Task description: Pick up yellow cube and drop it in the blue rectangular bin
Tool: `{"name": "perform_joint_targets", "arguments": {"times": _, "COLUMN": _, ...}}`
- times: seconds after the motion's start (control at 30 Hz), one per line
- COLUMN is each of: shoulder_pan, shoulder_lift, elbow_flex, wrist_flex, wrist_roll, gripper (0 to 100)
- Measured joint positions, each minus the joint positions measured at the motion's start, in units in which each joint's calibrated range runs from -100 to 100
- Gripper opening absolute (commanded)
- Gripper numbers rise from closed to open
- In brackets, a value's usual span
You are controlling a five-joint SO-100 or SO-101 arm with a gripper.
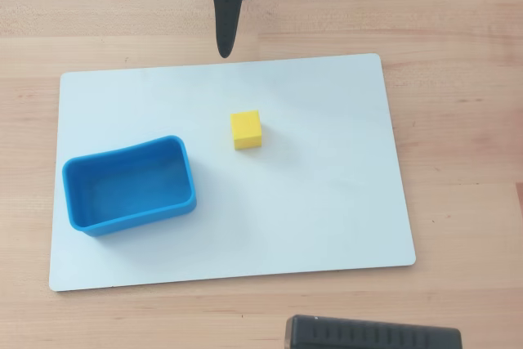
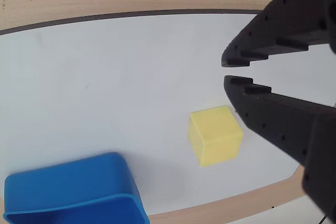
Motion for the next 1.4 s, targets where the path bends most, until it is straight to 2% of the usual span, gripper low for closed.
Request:
{"name": "perform_joint_targets", "arguments": {"times": 0.3, "shoulder_pan": 0.00, "shoulder_lift": -7.58, "elbow_flex": 2.08, "wrist_flex": 3.49, "wrist_roll": 0.29, "gripper": 0}}
{"name": "perform_joint_targets", "arguments": {"times": 0.57, "shoulder_pan": -1.85, "shoulder_lift": -6.19, "elbow_flex": 2.08, "wrist_flex": 3.49, "wrist_roll": 1.86, "gripper": 0}}
{"name": "perform_joint_targets", "arguments": {"times": 0.73, "shoulder_pan": -1.78, "shoulder_lift": 6.84, "elbow_flex": -3.50, "wrist_flex": 3.49, "wrist_roll": 2.59, "gripper": 0}}
{"name": "perform_joint_targets", "arguments": {"times": 0.93, "shoulder_pan": -1.78, "shoulder_lift": 27.90, "elbow_flex": -19.08, "wrist_flex": 4.30, "wrist_roll": 2.64, "gripper": 0}}
{"name": "perform_joint_targets", "arguments": {"times": 1.4, "shoulder_pan": -4.56, "shoulder_lift": 63.65, "elbow_flex": -57.25, "wrist_flex": 17.63, "wrist_roll": 3.61, "gripper": 0}}
